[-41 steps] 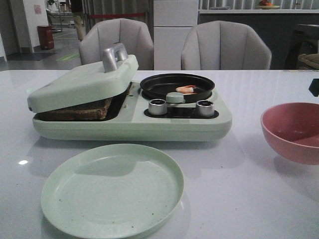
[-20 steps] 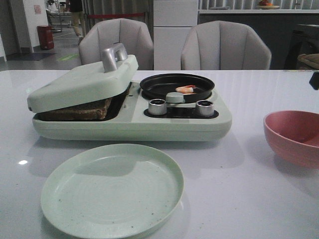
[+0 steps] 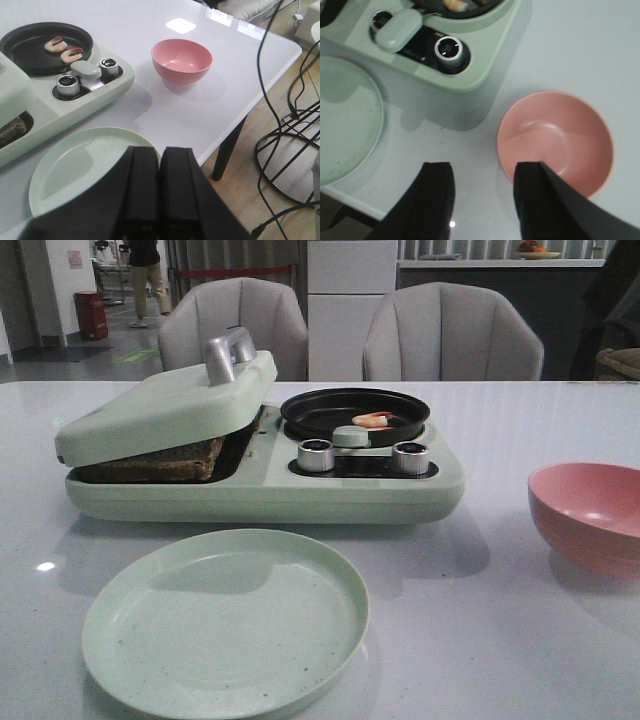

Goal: Make breakfast with bread and shrimp

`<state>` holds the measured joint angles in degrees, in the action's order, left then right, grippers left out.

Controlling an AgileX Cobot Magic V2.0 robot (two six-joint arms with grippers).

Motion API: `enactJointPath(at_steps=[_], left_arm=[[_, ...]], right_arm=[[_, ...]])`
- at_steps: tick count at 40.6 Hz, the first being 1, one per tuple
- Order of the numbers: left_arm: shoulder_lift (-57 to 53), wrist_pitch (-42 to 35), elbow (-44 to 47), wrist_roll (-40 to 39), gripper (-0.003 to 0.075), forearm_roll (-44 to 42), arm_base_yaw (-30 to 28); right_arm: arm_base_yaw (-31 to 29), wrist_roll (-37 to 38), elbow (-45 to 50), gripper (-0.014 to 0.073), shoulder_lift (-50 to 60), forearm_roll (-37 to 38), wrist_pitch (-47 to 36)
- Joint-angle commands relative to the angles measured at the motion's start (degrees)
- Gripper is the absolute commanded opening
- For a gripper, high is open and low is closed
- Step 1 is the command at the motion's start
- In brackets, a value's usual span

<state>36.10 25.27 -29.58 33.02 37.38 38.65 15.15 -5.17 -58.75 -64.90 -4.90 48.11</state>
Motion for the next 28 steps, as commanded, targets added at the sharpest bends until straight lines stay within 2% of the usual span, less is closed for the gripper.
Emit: enactJointPath(at_steps=[1,7,11,24,28], left_arm=[[0.1,-3.8,-1.7,-0.2,0.0098,1.5,0.5],[0.1,-3.8,-1.7,-0.2,0.0098,1.5,0.5],[0.1,-3.8,-1.7,-0.2,0.0098,1.5,0.5],[0.1,-3.8,-1.7,-0.2,0.0098,1.5,0.5],[0.1,-3.8,-1.7,-0.2,0.0098,1.5,0.5]], right_arm=[[1.0,2.5,1.9,0.0411,7.0,1.6,-0.4],[0.9,8.7,9.5,0.0411,16.0,6.4,0.0],[0.9,10.3,14.0,0.0411,21.8,9.1,0.9],[0.9,13.2,23.1,0.0409,36.0,9.9,3.1],[0.9,14.2,24.5,0.036,37.7,9.9,3.3]])
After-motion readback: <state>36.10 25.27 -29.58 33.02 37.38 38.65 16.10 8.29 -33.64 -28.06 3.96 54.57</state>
